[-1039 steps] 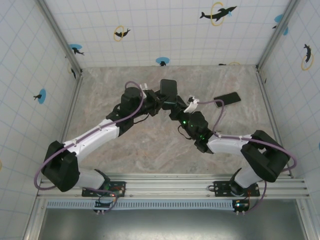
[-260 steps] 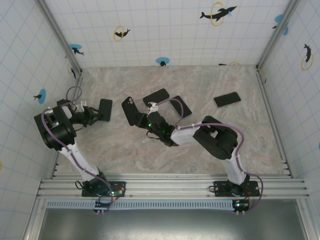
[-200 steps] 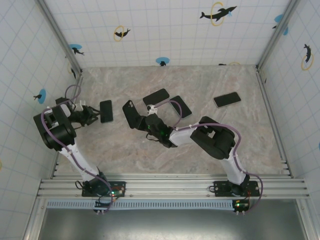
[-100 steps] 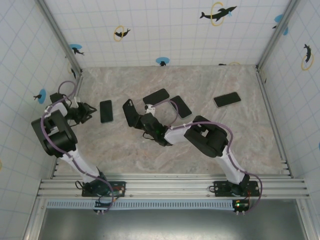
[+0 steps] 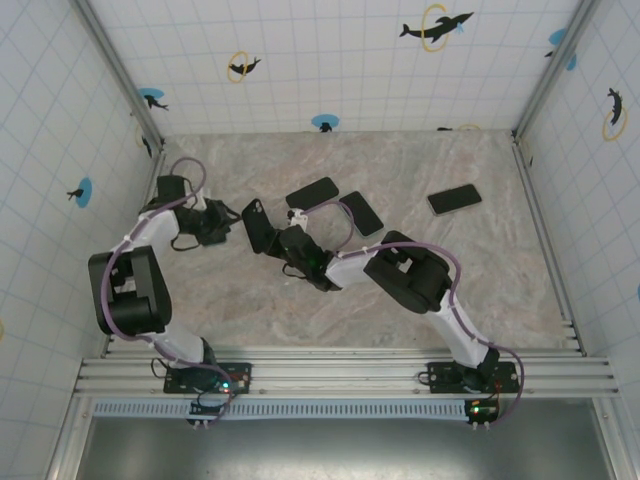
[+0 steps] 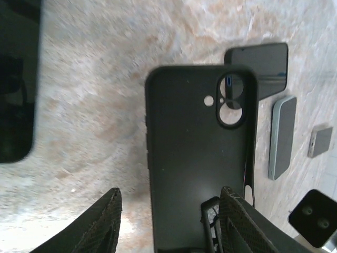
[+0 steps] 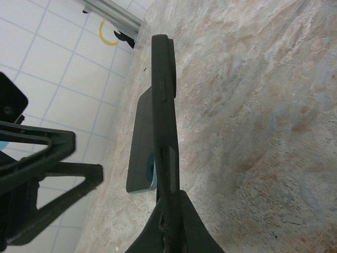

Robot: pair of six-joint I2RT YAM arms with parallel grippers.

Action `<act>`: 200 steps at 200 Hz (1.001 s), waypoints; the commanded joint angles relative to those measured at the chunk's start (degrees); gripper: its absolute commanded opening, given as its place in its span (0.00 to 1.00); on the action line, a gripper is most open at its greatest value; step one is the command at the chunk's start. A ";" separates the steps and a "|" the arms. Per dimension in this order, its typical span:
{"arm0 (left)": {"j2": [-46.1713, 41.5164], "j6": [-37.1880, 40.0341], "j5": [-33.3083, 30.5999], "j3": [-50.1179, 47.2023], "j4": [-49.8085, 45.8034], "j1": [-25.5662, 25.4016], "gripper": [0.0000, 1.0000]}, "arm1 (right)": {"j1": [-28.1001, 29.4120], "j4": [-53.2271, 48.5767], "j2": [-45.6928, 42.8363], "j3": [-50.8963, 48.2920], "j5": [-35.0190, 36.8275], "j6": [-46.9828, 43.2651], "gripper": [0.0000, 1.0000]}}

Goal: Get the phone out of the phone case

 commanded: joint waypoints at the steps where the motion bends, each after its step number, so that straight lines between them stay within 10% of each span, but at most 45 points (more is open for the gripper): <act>1: -0.29 -2.35 -6.04 -0.58 0.17 -3.06 0.49 | -0.57 3.69 -0.20 2.27 -0.37 1.85 0.03; 145: 5.27 0.62 -10.59 5.23 -2.02 -8.46 0.00 | -1.31 9.35 -1.61 0.25 -2.18 4.83 0.03; 200: 7.13 7.29 -21.90 10.95 -8.02 -8.36 0.00 | -2.28 9.44 -2.10 -1.02 -5.31 2.28 0.52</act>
